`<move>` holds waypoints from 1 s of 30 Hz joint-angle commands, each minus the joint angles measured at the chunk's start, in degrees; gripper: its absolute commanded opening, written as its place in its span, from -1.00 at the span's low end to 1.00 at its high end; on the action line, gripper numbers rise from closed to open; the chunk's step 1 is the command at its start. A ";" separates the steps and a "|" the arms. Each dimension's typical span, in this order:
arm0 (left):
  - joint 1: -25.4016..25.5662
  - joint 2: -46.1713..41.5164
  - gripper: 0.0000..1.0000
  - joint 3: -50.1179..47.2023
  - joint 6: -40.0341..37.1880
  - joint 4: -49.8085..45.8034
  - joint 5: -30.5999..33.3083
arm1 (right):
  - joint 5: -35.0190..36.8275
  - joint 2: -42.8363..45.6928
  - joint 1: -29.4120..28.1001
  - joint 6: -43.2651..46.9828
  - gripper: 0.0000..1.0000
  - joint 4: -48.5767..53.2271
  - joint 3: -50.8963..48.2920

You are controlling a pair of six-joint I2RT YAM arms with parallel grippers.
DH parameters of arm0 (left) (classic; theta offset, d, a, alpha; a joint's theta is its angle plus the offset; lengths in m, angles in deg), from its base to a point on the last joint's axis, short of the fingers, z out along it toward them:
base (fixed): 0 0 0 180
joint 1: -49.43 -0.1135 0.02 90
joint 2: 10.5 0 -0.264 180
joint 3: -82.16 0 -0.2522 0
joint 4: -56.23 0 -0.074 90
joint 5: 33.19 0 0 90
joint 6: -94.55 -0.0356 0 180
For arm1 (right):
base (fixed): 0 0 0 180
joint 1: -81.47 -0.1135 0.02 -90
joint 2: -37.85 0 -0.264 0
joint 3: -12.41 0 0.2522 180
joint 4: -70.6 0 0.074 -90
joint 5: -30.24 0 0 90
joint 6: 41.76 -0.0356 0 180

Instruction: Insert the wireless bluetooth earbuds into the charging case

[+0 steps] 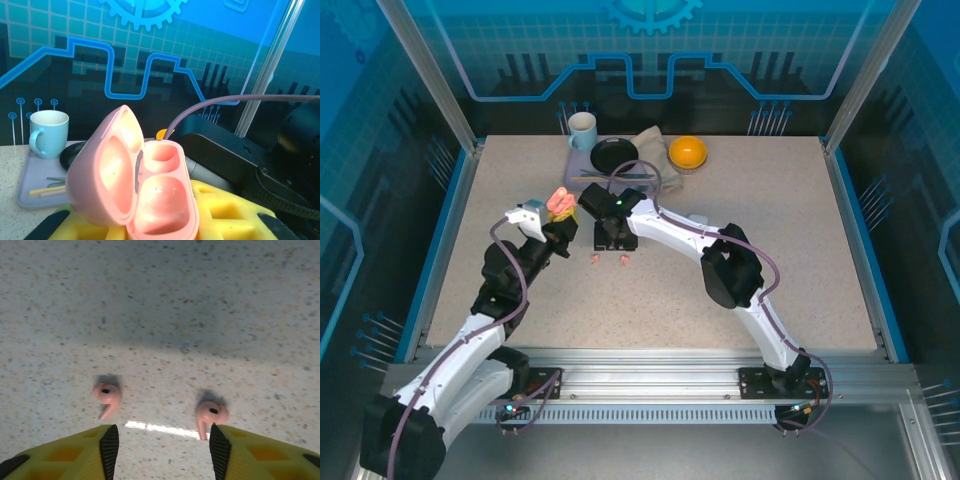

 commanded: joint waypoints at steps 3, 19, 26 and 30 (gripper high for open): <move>-0.55 1.59 -1.00 1.80 -1.05 1.59 -2.71 | 4.48 -1.21 -0.01 -3.76 0.08 7.15 0.11; -0.55 3.29 -1.00 2.85 -1.33 1.66 -7.04 | 0.21 -1.17 1.68 -14.66 0.07 0.58 -7.62; -0.55 3.58 -1.00 2.86 -1.36 1.75 -7.18 | -0.77 -2.98 2.25 -15.17 0.05 -0.69 -7.27; -0.55 3.79 -1.00 2.77 -1.34 1.98 -7.15 | -1.05 -4.15 2.12 -15.27 0.04 0.08 -5.99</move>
